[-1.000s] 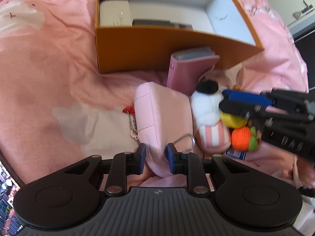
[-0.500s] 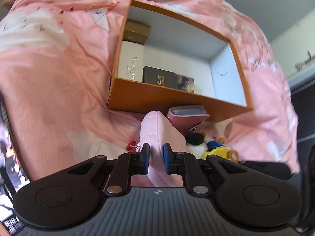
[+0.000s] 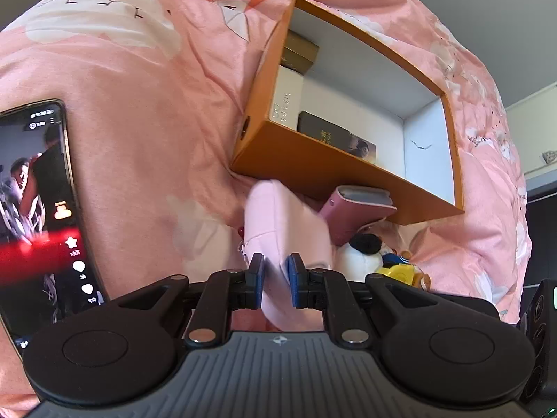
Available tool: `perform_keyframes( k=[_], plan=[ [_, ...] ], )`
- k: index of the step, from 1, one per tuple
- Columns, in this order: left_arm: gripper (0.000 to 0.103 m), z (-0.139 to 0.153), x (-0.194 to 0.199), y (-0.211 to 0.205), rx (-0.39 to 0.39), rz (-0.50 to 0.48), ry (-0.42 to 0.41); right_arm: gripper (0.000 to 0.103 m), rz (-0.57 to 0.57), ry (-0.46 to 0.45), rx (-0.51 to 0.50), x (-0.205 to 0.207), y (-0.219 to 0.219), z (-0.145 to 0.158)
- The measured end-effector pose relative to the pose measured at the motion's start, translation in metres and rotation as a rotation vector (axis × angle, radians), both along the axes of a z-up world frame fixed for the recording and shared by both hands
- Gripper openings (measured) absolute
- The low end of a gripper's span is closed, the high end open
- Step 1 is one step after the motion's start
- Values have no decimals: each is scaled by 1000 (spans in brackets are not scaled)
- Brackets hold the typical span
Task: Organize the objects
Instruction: 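Grasp the pink backpack with the left gripper while the right grasps the pink wallet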
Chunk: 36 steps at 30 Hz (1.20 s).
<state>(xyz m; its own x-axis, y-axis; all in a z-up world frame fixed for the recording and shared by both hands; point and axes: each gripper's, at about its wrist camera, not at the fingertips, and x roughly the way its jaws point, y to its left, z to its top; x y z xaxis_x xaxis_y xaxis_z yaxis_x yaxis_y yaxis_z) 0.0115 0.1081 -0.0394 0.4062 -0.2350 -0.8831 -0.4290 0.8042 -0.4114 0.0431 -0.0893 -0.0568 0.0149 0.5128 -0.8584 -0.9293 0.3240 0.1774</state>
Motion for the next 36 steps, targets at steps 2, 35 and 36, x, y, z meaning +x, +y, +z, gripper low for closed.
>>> perform_keyframes(
  k=[2, 35, 36],
  plan=[
    [19, 0, 2, 2, -7, -17, -6, 13, -13, 15, 9, 4, 0, 0],
    [56, -64, -21, -112, 1011, -1123, -104, 22, -130, 99, -75, 36, 0, -35],
    [56, -65, -21, -112, 1015, -1121, -112, 22, -131, 96, -59, 36, -1, -33]
  ],
)
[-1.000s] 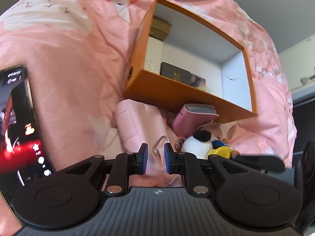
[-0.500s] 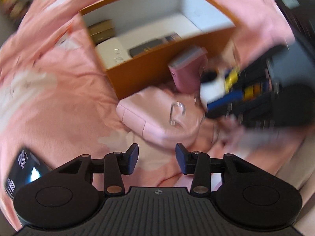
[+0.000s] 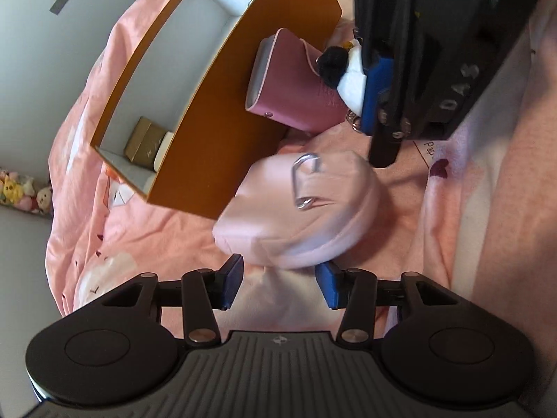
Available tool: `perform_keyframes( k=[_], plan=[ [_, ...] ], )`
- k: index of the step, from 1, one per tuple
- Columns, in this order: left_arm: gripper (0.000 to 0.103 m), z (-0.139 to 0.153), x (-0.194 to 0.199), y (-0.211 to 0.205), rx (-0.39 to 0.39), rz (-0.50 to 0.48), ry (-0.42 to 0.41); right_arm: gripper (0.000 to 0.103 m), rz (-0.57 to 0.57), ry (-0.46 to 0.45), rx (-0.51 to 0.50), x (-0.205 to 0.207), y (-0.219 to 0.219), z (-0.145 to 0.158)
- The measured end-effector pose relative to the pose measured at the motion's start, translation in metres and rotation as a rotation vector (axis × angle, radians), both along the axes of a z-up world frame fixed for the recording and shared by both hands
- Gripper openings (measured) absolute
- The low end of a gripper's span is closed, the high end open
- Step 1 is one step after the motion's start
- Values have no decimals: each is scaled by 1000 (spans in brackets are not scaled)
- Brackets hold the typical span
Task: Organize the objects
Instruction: 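Grasp the pink backpack with the left gripper while the right grasps the pink wallet, then lift the backpack with the left gripper over the box while the right lifts the wallet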
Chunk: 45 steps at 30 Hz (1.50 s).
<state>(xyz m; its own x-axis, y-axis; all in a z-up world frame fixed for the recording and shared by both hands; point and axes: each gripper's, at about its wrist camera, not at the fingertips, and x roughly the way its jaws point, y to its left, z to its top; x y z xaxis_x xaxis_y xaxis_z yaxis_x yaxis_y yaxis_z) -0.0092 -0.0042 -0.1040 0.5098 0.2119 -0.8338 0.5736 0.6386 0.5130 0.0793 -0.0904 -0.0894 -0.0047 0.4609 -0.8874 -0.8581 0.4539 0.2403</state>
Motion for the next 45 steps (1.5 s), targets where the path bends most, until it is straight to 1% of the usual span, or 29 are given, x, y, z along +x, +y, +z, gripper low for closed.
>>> perform_keyframes(
  k=[3, 6, 7, 8, 9, 11, 13, 15, 18, 19, 21, 22, 25, 26, 27, 29, 30, 32, 35, 38, 40, 41, 43, 45],
  plan=[
    [56, -1, 2, -2, -12, 5, -46, 22, -31, -11, 47, 2, -4, 7],
    [55, 0, 6, -4, -38, 47, -94, 20, -69, -26, 94, 6, -9, 15],
    [51, 1, 8, -3, -60, 68, -103, 20, -82, -33, 107, 8, -10, 18],
    [49, 2, 10, -2, -88, 92, -112, 20, -98, -41, 119, 9, -12, 21],
    [44, 4, 11, -2, -124, 117, -116, 20, -111, -48, 134, 11, -13, 24],
    [41, 10, 14, 1, -194, 174, -130, 21, -132, -54, 161, 12, -15, 32],
    [37, 17, 17, 6, -273, 231, -139, 21, -153, -90, 161, 12, -16, 39],
    [35, 22, 21, 15, -351, 295, -138, 21, -168, -136, 153, 13, -18, 45],
    [33, 34, 27, 34, -482, 402, -103, 26, -187, -179, 138, 16, -23, 51],
    [33, 38, 29, 41, -522, 437, -80, 26, -191, -192, 131, 18, -25, 51],
    [33, 46, 33, 54, -597, 495, -32, 33, -194, -212, 115, 22, -28, 50],
    [33, 49, 33, 60, -632, 521, -4, 34, -200, -217, 107, 25, -30, 49],
    [33, 60, 37, 71, -697, 617, 63, 38, -211, -219, 85, 33, -31, 44],
    [33, 59, 40, 75, -716, 644, 83, 42, -213, -222, 78, 35, -31, 41],
    [33, 59, 44, 81, -737, 674, 104, 47, -211, -230, 71, 37, -30, 39],
    [33, 54, 50, 92, -784, 732, 132, 52, -202, -259, 38, 41, -27, 32],
    [33, 52, 51, 98, -806, 756, 140, 52, -191, -273, 20, 43, -26, 29],
    [33, 42, 60, 110, -843, 805, 146, 53, -170, -274, 4, 47, -25, 22],
    [33, 36, 66, 112, -866, 822, 117, 53, -145, -288, -37, 55, -20, 9],
    [34, 33, 66, 108, -870, 813, 74, 53, -132, -267, -36, 64, -16, 2],
    [43, 31, 64, 103, -859, 790, 35, 53, -122, -238, -19, 67, -14, -1],
    [45, 30, 62, 100, -849, 780, 14, 53, -113, -230, -9, 67, -12, -3],
    [54, 28, 57, 93, -819, 750, -20, 52, -95, -229, 1, 65, -9, -6],
    [59, 25, 54, 85, -773, 722, -40, 52, -79, -244, 6, 61, -6, -9]
  ],
)
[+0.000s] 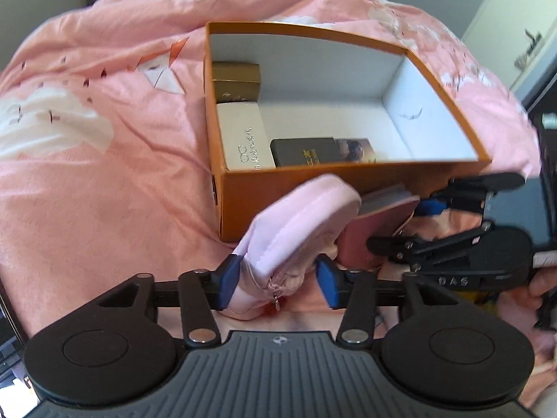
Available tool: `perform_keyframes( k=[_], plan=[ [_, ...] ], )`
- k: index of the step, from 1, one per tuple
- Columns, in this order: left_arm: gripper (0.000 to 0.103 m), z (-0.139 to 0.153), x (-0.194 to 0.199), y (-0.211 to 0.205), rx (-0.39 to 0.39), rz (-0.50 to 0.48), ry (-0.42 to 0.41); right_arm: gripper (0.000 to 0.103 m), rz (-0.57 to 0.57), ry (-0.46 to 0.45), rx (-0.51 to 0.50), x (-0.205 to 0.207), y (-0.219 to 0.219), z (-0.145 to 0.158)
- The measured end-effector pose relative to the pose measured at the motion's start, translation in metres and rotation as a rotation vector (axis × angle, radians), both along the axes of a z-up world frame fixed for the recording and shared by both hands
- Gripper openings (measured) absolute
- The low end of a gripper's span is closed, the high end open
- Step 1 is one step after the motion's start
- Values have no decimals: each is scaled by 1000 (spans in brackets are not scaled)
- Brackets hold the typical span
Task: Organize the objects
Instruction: 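Lift the backpack with the left gripper over the box while the right lifts the wallet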
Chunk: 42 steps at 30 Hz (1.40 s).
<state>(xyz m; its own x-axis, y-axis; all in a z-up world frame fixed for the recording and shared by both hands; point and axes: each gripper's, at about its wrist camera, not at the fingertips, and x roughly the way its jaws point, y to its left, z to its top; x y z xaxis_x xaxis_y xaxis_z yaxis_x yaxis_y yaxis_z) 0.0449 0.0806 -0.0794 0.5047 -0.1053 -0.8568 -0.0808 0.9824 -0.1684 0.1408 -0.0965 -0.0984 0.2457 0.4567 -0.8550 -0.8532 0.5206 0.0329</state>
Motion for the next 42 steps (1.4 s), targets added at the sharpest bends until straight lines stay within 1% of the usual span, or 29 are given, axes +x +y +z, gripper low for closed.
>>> perform_keyframes(
  k=[1, 3, 4, 5, 6, 7, 8, 10, 11, 14, 16, 19, 21, 22, 25, 27, 31, 33, 35, 38, 40, 42],
  plan=[
    [59, -2, 0, -5, 32, -7, 4, 51, 9, -15, -1, -2, 1, -1],
    [59, -6, -1, -12, 88, -17, 9, 40, 25, -44, -7, -7, 2, 0],
    [59, -7, -1, -14, 107, -19, 6, 37, 30, -50, -1, -9, 1, 2],
    [56, -7, -2, -16, 124, -19, 1, 33, 33, -52, 10, -10, 0, 4],
    [47, -7, -2, -17, 137, -15, -5, 33, 35, -51, 18, -12, -1, 7],
    [43, -6, -3, -17, 145, -9, -10, 33, 32, -56, 20, -13, -2, 9],
    [42, -6, -4, -16, 141, -4, -17, 32, 29, -59, 19, -14, -3, 11],
    [33, -3, -7, -13, 126, 11, -32, 32, 25, -71, 19, -17, -5, 16],
    [32, -2, -9, -11, 124, 22, -38, 32, 24, -84, 21, -19, -6, 19],
    [30, 6, -14, -9, 106, 41, -66, 32, 16, -117, 40, -25, -11, 32],
    [29, 13, -17, -10, 96, 35, -90, 32, 9, -137, 55, -29, -14, 42],
    [28, 27, -19, -15, 103, 32, -124, 32, -6, -143, 92, -32, -20, 59],
    [28, 37, -19, -14, 81, 39, -143, 31, -19, -141, 119, -33, -25, 71],
    [28, 41, -18, -13, 55, 39, -145, 31, -27, -139, 136, -33, -27, 77],
    [28, 52, -14, -4, -60, 44, -135, 31, -55, -107, 189, -30, -36, 96],
    [28, 58, -11, 0, -103, 54, -138, 31, -77, -76, 217, -25, -40, 105],
    [28, 69, -3, 5, -141, 61, -148, 29, -126, -32, 274, -12, -50, 121],
    [28, 74, 2, 6, -169, 52, -143, 21, -147, -8, 302, -6, -53, 128],
    [28, 78, 8, 9, -190, 42, -141, 19, -164, 14, 326, 1, -55, 133],
    [28, 84, 20, 14, -185, 35, -138, 18, -190, 2, 337, 9, -56, 138],
    [28, 88, 31, 20, -183, 32, -129, 17, -212, 21, 355, 18, -56, 140],
    [28, 89, 45, 30, -198, 42, -110, 17, -233, 44, 384, 30, -57, 144]
  ],
)
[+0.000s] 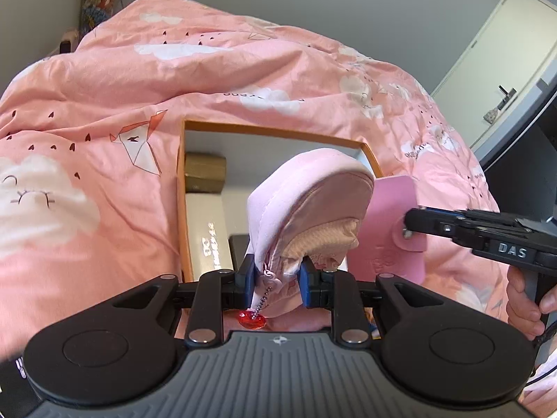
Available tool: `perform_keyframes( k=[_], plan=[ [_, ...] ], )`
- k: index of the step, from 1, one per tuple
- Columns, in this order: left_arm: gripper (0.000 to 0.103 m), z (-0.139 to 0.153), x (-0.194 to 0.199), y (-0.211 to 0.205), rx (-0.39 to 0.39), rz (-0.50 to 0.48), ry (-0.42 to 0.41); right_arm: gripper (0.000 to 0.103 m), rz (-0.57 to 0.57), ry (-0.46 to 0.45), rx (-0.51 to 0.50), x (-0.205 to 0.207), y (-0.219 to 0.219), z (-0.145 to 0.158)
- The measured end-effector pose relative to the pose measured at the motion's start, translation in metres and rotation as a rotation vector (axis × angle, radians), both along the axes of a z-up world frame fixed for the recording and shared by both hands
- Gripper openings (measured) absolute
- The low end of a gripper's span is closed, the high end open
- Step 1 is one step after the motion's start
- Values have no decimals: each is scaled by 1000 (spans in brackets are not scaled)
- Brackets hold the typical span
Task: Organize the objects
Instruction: 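Lift the backpack with the left gripper over the box while the right lifts the wallet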
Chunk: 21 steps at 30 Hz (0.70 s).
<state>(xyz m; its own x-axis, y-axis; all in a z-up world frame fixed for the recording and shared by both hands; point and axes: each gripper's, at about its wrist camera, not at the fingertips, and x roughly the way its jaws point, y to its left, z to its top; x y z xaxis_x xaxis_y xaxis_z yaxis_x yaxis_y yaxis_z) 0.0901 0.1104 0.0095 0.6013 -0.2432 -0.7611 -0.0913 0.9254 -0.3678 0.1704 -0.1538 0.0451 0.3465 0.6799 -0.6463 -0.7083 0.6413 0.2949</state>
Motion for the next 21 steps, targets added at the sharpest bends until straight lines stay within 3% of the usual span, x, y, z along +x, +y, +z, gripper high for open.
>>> perform_keyframes(
  k=[8, 21],
  plan=[
    [28, -13, 59, 25, -5, 39, 78, 17, -83, 37, 40, 59, 17, -8],
    [28, -38, 123, 31, 71, 1, 199, 17, -105, 294, 2, 148, 89, -105]
  ],
)
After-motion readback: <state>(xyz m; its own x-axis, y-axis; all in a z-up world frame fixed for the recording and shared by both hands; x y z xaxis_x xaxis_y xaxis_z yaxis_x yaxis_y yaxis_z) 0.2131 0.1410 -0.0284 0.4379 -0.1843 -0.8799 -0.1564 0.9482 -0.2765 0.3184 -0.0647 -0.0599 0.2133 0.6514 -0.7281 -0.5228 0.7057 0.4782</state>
